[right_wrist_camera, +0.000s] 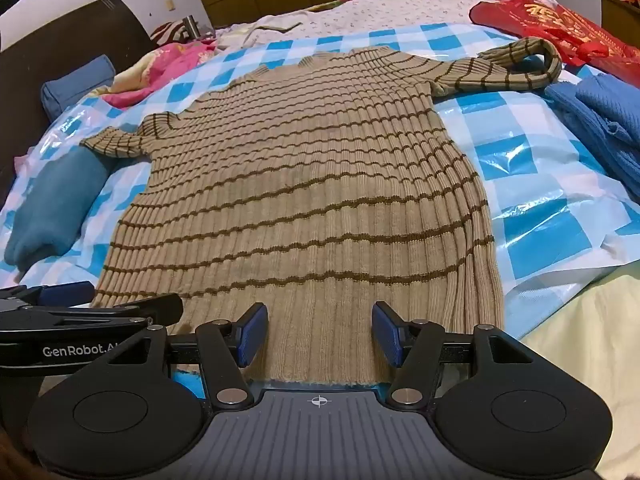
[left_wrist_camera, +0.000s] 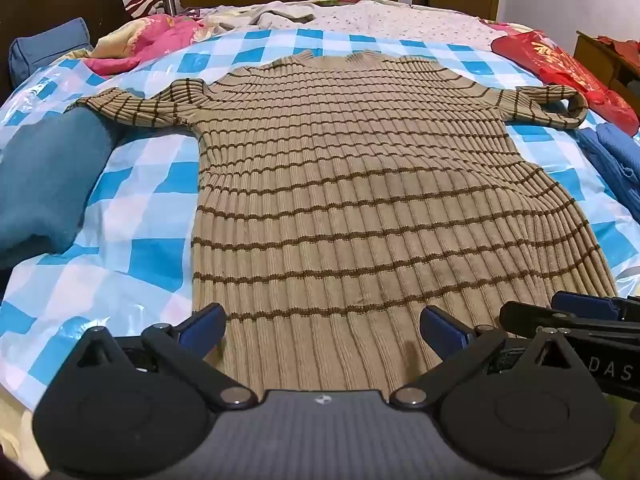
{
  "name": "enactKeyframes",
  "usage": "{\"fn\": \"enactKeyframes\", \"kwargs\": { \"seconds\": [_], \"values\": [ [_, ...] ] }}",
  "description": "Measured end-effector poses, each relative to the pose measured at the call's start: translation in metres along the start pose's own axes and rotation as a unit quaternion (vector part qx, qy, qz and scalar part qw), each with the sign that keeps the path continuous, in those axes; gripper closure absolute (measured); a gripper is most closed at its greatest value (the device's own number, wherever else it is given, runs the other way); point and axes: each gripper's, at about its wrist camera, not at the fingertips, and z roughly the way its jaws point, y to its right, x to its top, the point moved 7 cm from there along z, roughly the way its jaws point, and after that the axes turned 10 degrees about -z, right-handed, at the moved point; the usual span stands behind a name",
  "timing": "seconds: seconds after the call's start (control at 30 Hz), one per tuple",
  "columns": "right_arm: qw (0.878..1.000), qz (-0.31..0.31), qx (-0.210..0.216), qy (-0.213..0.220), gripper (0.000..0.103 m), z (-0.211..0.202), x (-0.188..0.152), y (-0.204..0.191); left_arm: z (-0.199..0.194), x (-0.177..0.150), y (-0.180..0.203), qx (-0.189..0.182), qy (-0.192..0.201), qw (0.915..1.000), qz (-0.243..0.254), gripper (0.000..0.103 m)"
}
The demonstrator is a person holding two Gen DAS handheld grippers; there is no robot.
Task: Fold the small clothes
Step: 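Move the right tool toward the sweater sleeve beside it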
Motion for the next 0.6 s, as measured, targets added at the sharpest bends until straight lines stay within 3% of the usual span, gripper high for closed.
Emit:
{"fn": "enactKeyframes", "kwargs": {
  "seconds": [0.6],
  "values": [
    [1.000, 0.004, -0.002, -0.003, 0.043, 0.0023, -0.0044, 0.0037, 0.0037, -0.0065, 0.0030, -0.017, -0.017, 0.9997, -0.005, 0.000]
  ]
}}
